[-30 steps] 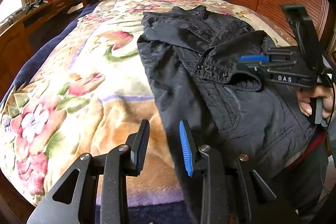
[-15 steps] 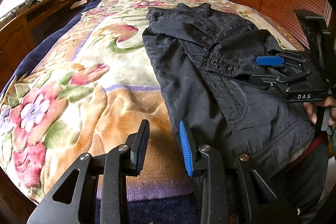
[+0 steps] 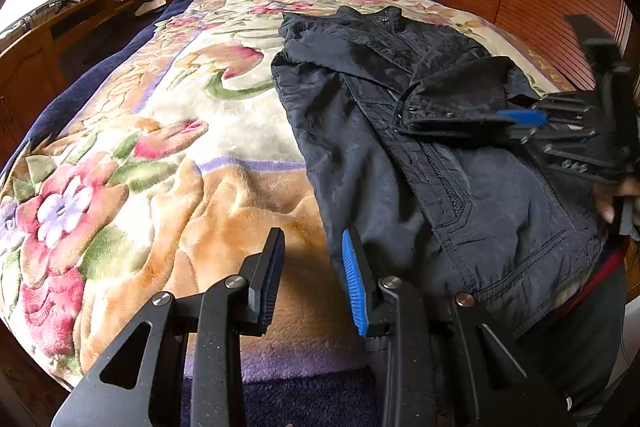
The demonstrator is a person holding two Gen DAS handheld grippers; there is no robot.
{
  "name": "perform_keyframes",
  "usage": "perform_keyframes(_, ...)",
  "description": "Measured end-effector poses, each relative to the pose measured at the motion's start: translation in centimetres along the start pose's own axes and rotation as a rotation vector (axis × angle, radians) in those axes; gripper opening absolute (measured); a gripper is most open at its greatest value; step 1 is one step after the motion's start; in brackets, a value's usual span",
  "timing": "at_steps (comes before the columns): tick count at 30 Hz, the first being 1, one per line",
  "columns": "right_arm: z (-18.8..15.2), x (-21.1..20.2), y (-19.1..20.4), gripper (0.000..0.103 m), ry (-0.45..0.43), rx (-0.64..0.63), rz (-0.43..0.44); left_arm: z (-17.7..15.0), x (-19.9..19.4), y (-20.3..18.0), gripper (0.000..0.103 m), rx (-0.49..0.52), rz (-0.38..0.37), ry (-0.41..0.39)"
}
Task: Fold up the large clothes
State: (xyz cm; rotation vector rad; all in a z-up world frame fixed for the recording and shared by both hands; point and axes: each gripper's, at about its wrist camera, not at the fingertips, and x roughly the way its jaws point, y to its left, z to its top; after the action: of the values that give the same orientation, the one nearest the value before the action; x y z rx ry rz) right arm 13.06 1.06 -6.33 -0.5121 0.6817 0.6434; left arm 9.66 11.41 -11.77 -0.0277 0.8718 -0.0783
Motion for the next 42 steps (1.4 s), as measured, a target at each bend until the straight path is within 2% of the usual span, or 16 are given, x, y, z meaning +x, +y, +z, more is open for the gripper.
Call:
perform_keyframes(5,-1.1,-0.8,-0.3,0.022,0.029,0.030,0.106,0.0,0.0,0.0,0.031,0.001,0.000,-0.001)
perform_keyframes(7,-1.4,-0.9,-0.5,0.023,0.035,0.031,0.115,-0.1,0.0,0.0,0.031,0.000,0.000,-0.002)
perform_keyframes(11,-1.5,-2.4,-2.4,0.052,-0.017,0.071,0.135,-0.1,0.0,0.0,0.031,-0.002,-0.002,-0.003)
perform_keyframes(13,-1.0,-2.8,-4.4,0.053,-0.051,0.114,0.138,-0.1,0.1,0.0,0.031,0.000,-0.002,-0.002)
perform_keyframes(15,-0.3,-2.6,-6.9,0.053,-0.076,0.159,0.141,-0.1,0.1,0.0,0.031,-0.001,-0.002,-0.001)
perform_keyframes(18,0.9,-0.6,-10.8,0.053,-0.063,0.202,0.048,-0.1,0.2,-0.2,0.031,0.000,0.000,0.002)
perform_keyframes(22,1.3,3.6,-15.3,0.053,0.026,0.281,0.002,-0.1,0.3,-0.2,0.031,-0.001,-0.002,0.002)
perform_keyframes(24,0.9,5.5,-15.8,0.053,0.084,0.264,-0.041,-0.1,0.4,-0.3,0.031,0.000,-0.003,0.002)
perform_keyframes(26,0.1,7.6,-15.7,0.053,0.167,0.256,-0.022,0.0,0.5,-0.4,0.031,-0.002,-0.005,0.002)
perform_keyframes(27,-0.4,7.8,-15.4,0.053,0.171,0.248,-0.022,-0.1,0.5,-0.4,0.031,-0.002,-0.005,0.001)
perform_keyframes(33,-3.0,6.5,-14.9,0.048,0.204,0.225,0.008,0.0,1.0,-0.2,0.031,-0.002,-0.016,0.002)
perform_keyframes(35,-2.7,6.2,-15.3,0.048,0.206,0.225,0.014,0.1,1.1,-0.2,0.031,-0.003,-0.015,0.001)
perform_keyframes(38,-2.3,4.4,-15.6,0.048,0.159,0.252,0.019,0.3,1.2,-0.2,0.031,-0.006,-0.013,0.000)
perform_keyframes(42,-4.4,0.3,-15.6,0.049,0.070,0.288,0.009,0.1,0.4,-0.2,0.031,0.000,-0.014,-0.001)
